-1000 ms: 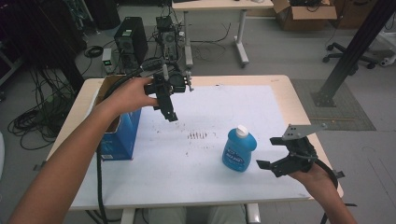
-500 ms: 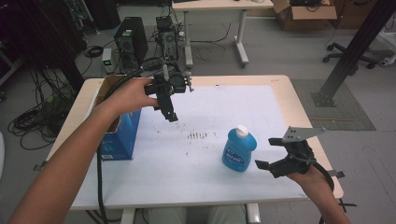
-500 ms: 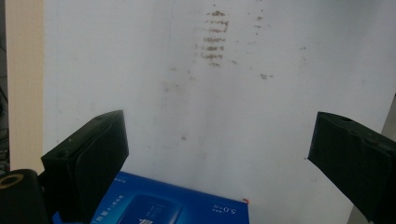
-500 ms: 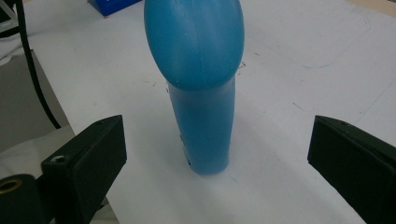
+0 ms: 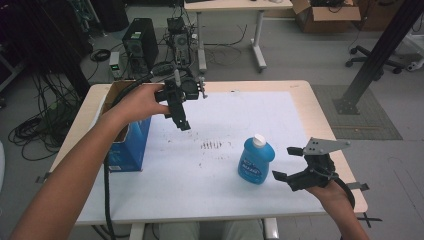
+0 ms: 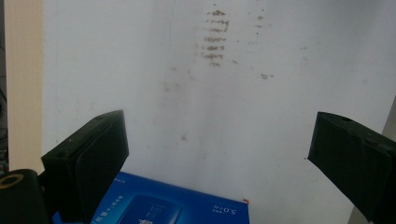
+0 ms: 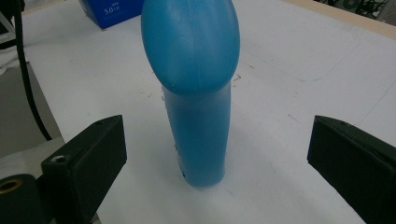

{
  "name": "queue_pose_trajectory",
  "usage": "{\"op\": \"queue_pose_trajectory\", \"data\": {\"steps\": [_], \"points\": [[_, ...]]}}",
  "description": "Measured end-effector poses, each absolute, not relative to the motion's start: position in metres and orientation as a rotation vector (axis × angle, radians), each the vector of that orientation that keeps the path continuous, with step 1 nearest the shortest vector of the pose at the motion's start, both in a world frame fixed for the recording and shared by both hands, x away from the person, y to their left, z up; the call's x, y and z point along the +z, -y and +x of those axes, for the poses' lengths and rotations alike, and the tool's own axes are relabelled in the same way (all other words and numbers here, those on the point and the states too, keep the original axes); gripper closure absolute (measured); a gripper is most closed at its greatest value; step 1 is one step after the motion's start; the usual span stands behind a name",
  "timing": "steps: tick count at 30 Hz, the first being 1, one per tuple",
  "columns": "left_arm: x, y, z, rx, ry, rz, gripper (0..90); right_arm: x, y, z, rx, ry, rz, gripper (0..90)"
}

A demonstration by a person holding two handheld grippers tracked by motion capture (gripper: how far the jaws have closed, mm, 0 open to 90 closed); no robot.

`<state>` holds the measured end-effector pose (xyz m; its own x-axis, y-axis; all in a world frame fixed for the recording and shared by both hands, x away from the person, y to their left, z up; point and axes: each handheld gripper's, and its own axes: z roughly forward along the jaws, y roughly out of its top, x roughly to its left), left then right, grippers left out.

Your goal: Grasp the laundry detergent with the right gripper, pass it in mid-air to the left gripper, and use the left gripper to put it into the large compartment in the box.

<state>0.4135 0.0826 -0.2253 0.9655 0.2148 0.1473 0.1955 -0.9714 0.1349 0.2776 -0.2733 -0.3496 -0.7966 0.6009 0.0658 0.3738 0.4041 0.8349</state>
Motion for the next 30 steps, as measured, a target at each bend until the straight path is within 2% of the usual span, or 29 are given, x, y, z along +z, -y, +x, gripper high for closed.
{"op": "queue_pose_trajectory", "data": {"steps": [30], "points": [[-0.226, -0.083, 0.414, 0.245, -0.316, 2.999, 5.2, -0.370, 0.263, 0.279, 1.406, -2.385, 0.834, 4.4]]}}
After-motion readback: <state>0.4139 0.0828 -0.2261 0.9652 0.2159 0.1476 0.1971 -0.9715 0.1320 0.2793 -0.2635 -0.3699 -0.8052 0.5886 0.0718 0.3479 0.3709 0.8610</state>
